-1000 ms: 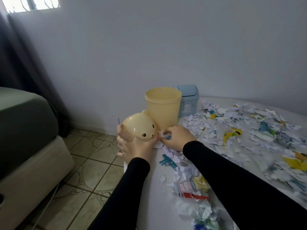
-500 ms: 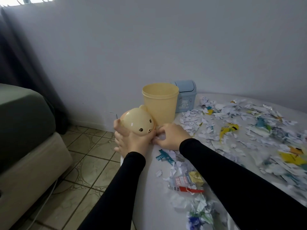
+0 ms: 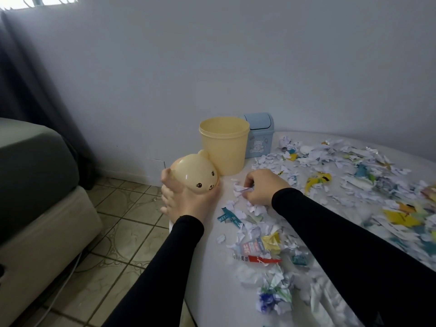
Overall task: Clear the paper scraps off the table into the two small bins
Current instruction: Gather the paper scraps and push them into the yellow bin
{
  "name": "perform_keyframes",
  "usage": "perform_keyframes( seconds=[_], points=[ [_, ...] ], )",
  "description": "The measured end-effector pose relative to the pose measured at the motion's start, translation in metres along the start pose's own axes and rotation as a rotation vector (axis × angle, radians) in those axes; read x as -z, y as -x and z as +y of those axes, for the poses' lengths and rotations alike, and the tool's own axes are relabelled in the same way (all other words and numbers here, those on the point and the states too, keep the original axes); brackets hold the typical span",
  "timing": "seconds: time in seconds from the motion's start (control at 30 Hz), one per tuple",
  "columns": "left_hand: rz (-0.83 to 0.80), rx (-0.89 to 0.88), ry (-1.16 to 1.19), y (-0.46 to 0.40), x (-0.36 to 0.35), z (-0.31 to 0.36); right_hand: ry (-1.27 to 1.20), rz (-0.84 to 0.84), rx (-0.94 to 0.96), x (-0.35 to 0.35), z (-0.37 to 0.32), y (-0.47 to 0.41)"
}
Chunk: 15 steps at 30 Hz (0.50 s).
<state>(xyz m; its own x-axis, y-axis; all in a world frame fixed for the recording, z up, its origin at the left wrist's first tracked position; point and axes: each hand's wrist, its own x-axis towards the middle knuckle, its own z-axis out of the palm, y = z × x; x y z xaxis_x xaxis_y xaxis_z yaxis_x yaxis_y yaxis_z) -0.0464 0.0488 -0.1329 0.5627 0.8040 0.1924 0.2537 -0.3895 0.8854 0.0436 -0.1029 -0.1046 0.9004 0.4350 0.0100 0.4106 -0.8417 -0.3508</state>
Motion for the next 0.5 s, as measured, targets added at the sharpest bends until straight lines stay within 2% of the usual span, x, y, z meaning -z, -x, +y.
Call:
perform_keyframes(
  seconds=[0.27,0.4,0.5],
  points=[
    [-0.012,-0.054,-0.091,0.010,-0.002,-0.002,0.060,0.043,0.035,0.011,0.005,0.004],
    [-0.092,-0.044,-0.179,0.017,0.002,-0.001,0.063,0.083,0.037,0.011,0.008,0.005],
    [0.014,-0.170,-0.232,0.026,0.003,0.009,0.073,0.110,0.044,0.010,0.011,0.007]
  ],
)
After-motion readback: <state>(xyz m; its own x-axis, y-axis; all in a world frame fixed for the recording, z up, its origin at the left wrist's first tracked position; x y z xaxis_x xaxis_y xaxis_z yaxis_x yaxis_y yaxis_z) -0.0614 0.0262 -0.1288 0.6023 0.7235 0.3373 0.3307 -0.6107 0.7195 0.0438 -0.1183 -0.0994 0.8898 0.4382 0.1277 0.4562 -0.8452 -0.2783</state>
